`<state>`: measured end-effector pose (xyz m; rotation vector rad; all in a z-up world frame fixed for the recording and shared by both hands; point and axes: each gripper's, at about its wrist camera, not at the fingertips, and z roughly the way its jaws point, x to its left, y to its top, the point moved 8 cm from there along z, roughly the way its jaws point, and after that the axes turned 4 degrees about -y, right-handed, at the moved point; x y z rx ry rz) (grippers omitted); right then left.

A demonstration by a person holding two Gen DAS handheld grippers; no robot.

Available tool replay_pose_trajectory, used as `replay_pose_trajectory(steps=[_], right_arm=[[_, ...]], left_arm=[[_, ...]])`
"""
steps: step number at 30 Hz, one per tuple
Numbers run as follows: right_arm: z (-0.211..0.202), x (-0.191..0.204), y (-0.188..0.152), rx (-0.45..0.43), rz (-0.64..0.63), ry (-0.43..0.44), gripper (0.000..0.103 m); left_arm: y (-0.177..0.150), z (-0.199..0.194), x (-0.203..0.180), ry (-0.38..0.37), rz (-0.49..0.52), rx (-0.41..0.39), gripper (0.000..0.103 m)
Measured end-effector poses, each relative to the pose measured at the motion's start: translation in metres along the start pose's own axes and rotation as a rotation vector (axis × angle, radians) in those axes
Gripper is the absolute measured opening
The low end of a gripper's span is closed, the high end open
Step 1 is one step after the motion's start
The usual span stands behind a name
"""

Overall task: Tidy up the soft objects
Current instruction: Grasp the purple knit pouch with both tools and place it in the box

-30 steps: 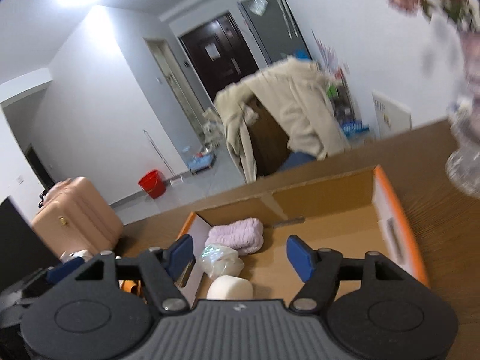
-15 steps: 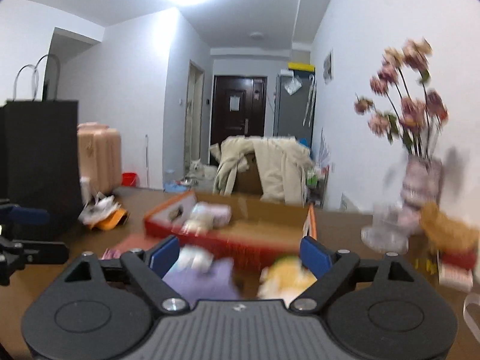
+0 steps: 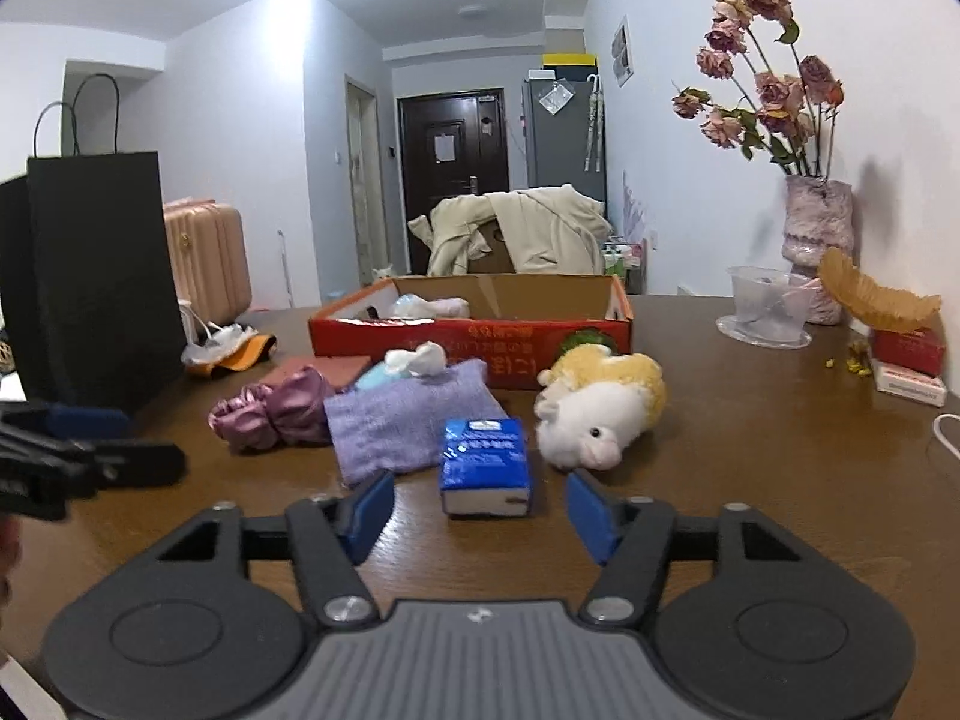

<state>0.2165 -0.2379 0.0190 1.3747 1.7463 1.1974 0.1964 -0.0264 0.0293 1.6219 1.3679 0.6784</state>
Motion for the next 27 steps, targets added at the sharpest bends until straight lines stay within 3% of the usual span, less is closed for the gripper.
replay_pose_trajectory(steps=[2, 5, 7, 11, 16, 19, 23, 25, 27], right_arm=[[0.012, 0.006, 0.002, 0.013, 0.009, 0.033, 0.048], [0.040, 0.020, 0.000, 0.063, -0.013, 0.074, 0.034], [0.060, 0.029, 0.002, 0.093, -0.025, 0.085, 0.031], [0.092, 0.041, 0.007, 0.130, -0.055, 0.090, 0.017], [0.113, 0.008, 0.017, 0.129, -0.087, -0.132, 0.024], [0.118, 0.001, 0.039, 0.079, -0.040, -0.044, 0.027], [0.156, 0.006, 0.059, 0.140, -0.027, 0.107, 0.036], [0.178, 0.005, 0.060, 0.196, -0.002, 0.163, 0.037], [0.197, 0.003, 0.057, 0.250, 0.041, 0.220, 0.037]], left_arm=[[0.001, 0.015, 0.000, 0.000, -0.018, 0.020, 0.102], [0.004, 0.045, 0.003, 0.001, -0.041, 0.064, 0.087], [0.006, 0.064, 0.006, -0.009, -0.055, 0.092, 0.076], [0.011, 0.103, 0.014, 0.008, -0.085, 0.144, 0.065], [0.015, 0.133, 0.024, 0.014, -0.098, 0.171, 0.066], [0.017, 0.143, 0.028, -0.013, -0.124, 0.168, 0.068], [0.013, 0.152, 0.032, -0.069, -0.197, 0.176, 0.063], [0.012, 0.154, 0.033, -0.112, -0.221, 0.177, 0.034], [0.012, 0.154, 0.033, -0.156, -0.244, 0.175, 0.023]])
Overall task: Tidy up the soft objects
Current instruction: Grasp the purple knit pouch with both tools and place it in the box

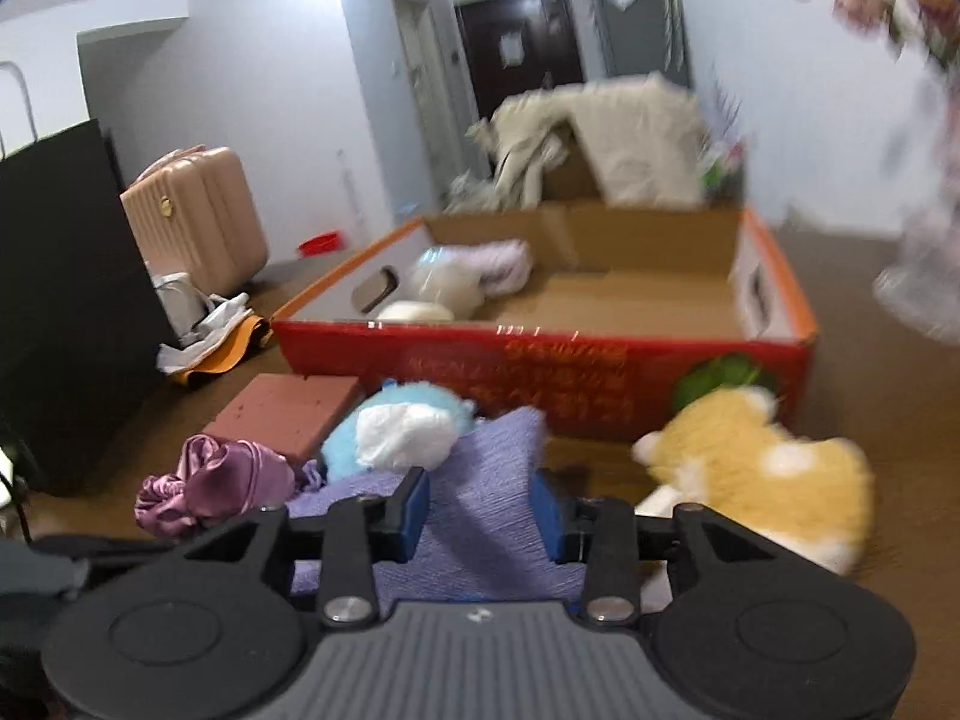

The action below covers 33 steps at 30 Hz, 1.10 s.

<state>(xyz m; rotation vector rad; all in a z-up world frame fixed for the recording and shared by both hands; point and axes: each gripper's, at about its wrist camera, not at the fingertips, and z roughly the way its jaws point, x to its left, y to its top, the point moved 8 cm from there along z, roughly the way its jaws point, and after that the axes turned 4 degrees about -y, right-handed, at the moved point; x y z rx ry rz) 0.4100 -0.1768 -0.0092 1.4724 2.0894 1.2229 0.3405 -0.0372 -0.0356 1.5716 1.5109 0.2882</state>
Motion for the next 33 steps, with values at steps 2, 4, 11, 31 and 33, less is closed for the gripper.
replay_pose_trajectory(steps=[2, 4, 11, 31, 33], right_arm=[[0.009, -0.007, -0.002, 0.025, 0.065, 0.060, 0.033], [0.010, -0.013, -0.003, 0.017, 0.110, 0.088, 0.019], [-0.050, -0.015, 0.033, -0.142, 0.142, 0.025, 0.004], [-0.119, -0.010, 0.017, -0.168, 0.195, 0.043, 0.004], [-0.109, -0.005, 0.035, -0.175, 0.172, 0.049, 0.004]], left_arm=[[0.002, -0.003, -0.004, -0.026, 0.010, -0.019, 0.015], [0.006, -0.006, -0.009, -0.043, 0.031, -0.041, 0.010], [0.062, -0.050, -0.064, -0.123, 0.116, -0.201, 0.008], [0.055, -0.091, -0.091, -0.162, 0.138, -0.184, 0.008], [0.075, -0.089, -0.083, -0.150, 0.140, -0.198, 0.008]])
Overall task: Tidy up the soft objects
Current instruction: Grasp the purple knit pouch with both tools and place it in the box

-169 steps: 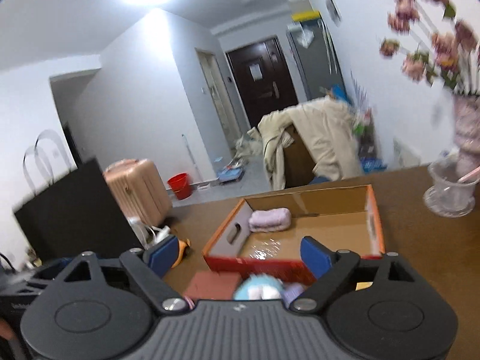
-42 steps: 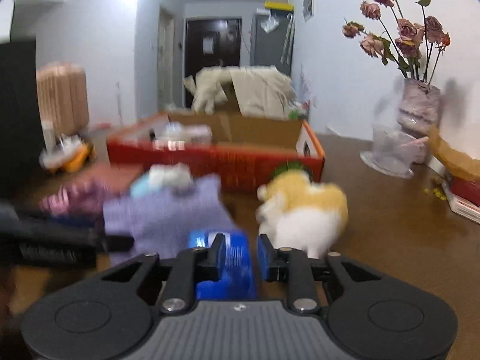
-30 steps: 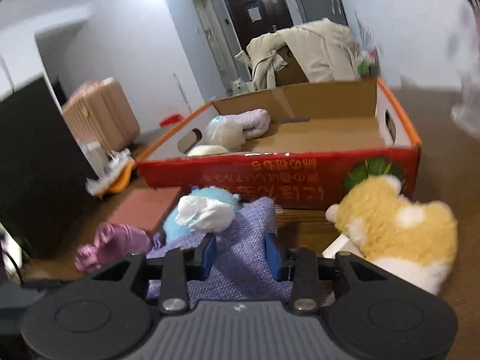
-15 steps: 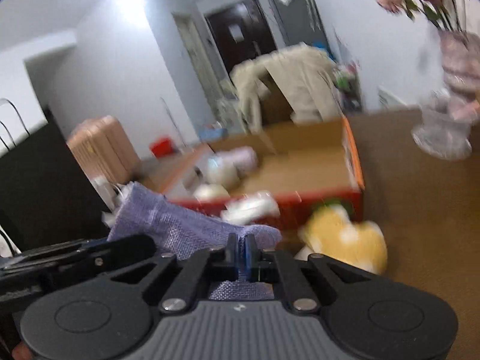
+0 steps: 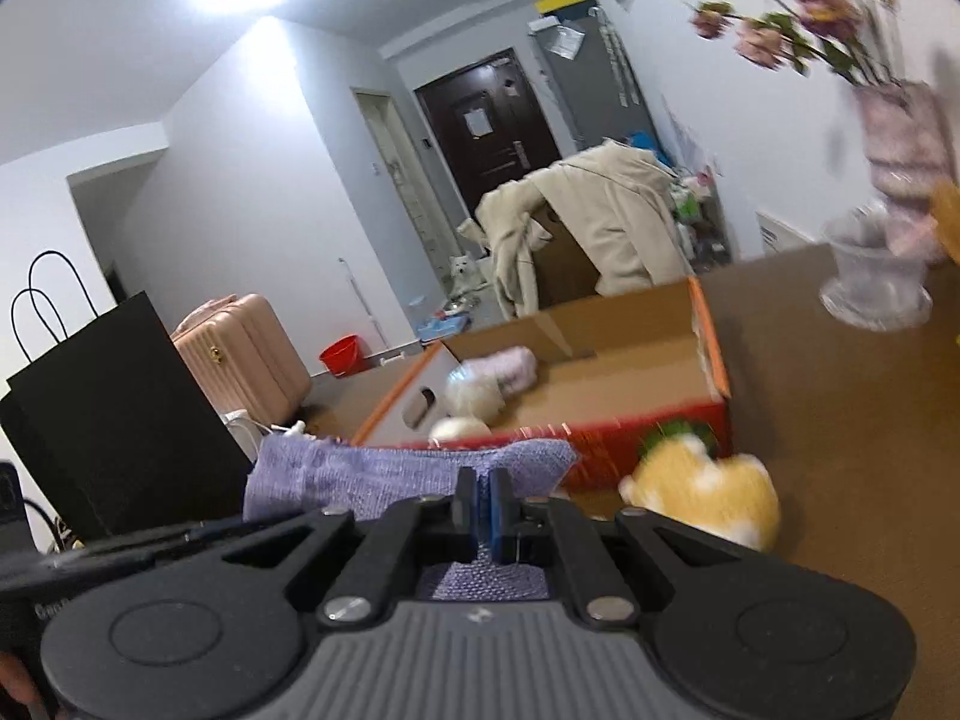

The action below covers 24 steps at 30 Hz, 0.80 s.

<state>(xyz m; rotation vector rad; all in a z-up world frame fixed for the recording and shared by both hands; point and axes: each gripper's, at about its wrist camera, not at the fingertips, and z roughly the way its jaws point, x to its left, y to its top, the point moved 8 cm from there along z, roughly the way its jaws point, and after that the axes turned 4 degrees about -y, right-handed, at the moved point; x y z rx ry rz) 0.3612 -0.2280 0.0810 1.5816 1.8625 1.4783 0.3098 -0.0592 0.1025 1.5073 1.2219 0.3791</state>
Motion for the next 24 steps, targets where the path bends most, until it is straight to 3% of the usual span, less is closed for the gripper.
replay_pose_trajectory(steps=[5, 14, 18, 21, 24], right_arm=[[0.056, 0.014, 0.049, -0.029, -0.051, -0.007, 0.004], [0.178, -0.032, 0.129, 0.013, -0.108, -0.200, 0.004], [0.233, -0.074, 0.144, 0.106, -0.129, -0.309, 0.004], [0.275, -0.106, 0.133, 0.215, -0.161, -0.388, 0.006], [0.293, -0.125, 0.118, 0.258, -0.172, -0.473, 0.011]], left_arm=[[0.055, 0.036, 0.049, 0.030, -0.026, 0.001, 0.008], [0.124, 0.167, 0.109, 0.003, -0.059, 0.101, 0.008], [0.118, 0.246, 0.138, 0.051, -0.149, 0.195, 0.009], [0.093, 0.292, 0.161, 0.120, -0.222, 0.301, 0.014], [0.081, 0.302, 0.166, 0.131, -0.203, 0.345, 0.029]])
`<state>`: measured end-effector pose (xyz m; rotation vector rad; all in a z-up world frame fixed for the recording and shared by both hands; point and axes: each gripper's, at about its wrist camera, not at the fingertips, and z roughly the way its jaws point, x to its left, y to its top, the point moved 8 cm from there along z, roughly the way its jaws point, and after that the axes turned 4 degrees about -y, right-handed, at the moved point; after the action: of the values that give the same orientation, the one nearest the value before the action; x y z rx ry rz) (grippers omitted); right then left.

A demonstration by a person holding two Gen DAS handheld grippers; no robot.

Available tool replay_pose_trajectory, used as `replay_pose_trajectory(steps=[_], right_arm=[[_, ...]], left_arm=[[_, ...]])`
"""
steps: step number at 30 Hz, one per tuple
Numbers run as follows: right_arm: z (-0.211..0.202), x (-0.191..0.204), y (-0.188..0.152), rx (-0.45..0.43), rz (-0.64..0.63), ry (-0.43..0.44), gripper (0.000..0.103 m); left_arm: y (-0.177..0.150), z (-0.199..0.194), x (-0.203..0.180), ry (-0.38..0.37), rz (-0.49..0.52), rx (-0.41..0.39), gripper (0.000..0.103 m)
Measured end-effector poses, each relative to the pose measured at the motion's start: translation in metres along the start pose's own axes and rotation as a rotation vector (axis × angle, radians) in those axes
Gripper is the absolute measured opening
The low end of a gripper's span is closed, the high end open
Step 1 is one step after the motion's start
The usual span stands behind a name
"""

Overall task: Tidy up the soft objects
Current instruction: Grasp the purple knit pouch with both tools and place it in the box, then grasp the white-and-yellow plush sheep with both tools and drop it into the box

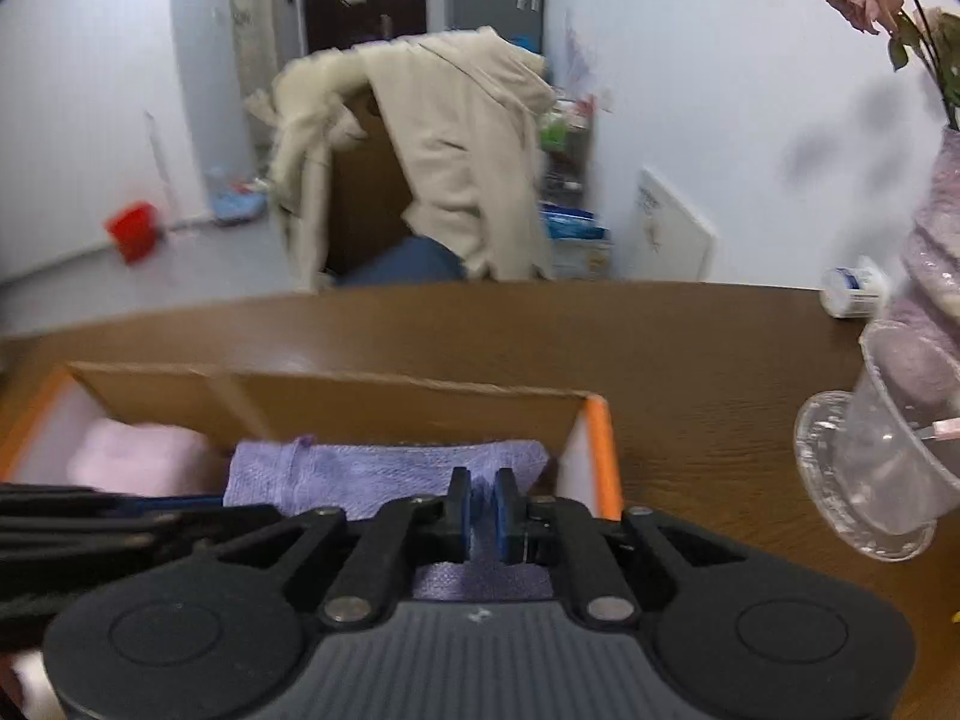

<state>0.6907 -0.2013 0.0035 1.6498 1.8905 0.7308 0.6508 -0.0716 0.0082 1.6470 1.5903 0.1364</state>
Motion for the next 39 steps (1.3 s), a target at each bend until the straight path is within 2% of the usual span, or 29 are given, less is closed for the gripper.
replay_pose_trajectory(steps=[4, 7, 9, 11, 13, 15, 16, 21, 23, 25, 27, 29, 32, 35, 39], right_arm=[[-0.008, 0.002, -0.007, -0.032, -0.028, 0.011, 0.022], [-0.041, -0.006, 0.000, -0.116, -0.041, -0.017, 0.024], [-0.080, -0.009, 0.007, -0.169, -0.034, 0.020, 0.031], [-0.123, -0.017, 0.009, -0.233, -0.048, 0.053, 0.046], [-0.163, -0.024, 0.005, -0.280, -0.068, 0.070, 0.047], [-0.206, -0.031, -0.006, -0.324, -0.084, 0.095, 0.049], [-0.224, -0.033, -0.013, -0.343, -0.088, 0.111, 0.053], [-0.300, -0.041, -0.074, -0.411, -0.118, 0.204, 0.060], [-0.321, -0.042, -0.111, -0.429, -0.136, 0.249, 0.073], [-0.334, -0.043, -0.151, -0.434, -0.149, 0.268, 0.077], [-0.342, -0.045, -0.192, -0.437, -0.148, 0.276, 0.078], [-0.344, -0.048, -0.229, -0.436, -0.142, 0.283, 0.079], [-0.347, -0.055, -0.281, -0.412, -0.108, 0.300, 0.080], [-0.346, -0.064, -0.313, -0.372, -0.081, 0.326, 0.080], [-0.340, -0.076, -0.324, -0.337, -0.103, 0.299, 0.079]], left_arm=[[0.004, -0.031, 0.000, 0.021, 0.035, -0.056, 0.035], [0.009, -0.073, -0.017, 0.034, 0.107, -0.106, 0.036], [0.008, -0.109, -0.034, 0.051, 0.176, -0.154, 0.039], [0.002, -0.149, -0.054, 0.077, 0.233, -0.214, 0.046], [-0.008, -0.184, -0.077, 0.077, 0.296, -0.271, 0.053], [-0.024, -0.215, -0.098, 0.077, 0.340, -0.314, 0.057], [-0.033, -0.226, -0.107, 0.076, 0.353, -0.327, 0.061], [-0.109, -0.269, -0.133, 0.126, 0.395, -0.383, 0.073], [-0.147, -0.276, -0.140, 0.145, 0.402, -0.396, 0.076], [-0.186, -0.280, -0.146, 0.174, 0.413, -0.410, 0.081], [-0.225, -0.279, -0.151, 0.185, 0.420, -0.416, 0.081], [-0.267, -0.274, -0.154, 0.181, 0.408, -0.384, 0.081], [-0.314, -0.269, -0.150, 0.170, 0.334, -0.344, 0.082], [-0.339, -0.259, -0.150, 0.195, 0.301, -0.306, 0.082], [-0.338, -0.246, -0.161, 0.186, 0.290, -0.323, 0.081]])
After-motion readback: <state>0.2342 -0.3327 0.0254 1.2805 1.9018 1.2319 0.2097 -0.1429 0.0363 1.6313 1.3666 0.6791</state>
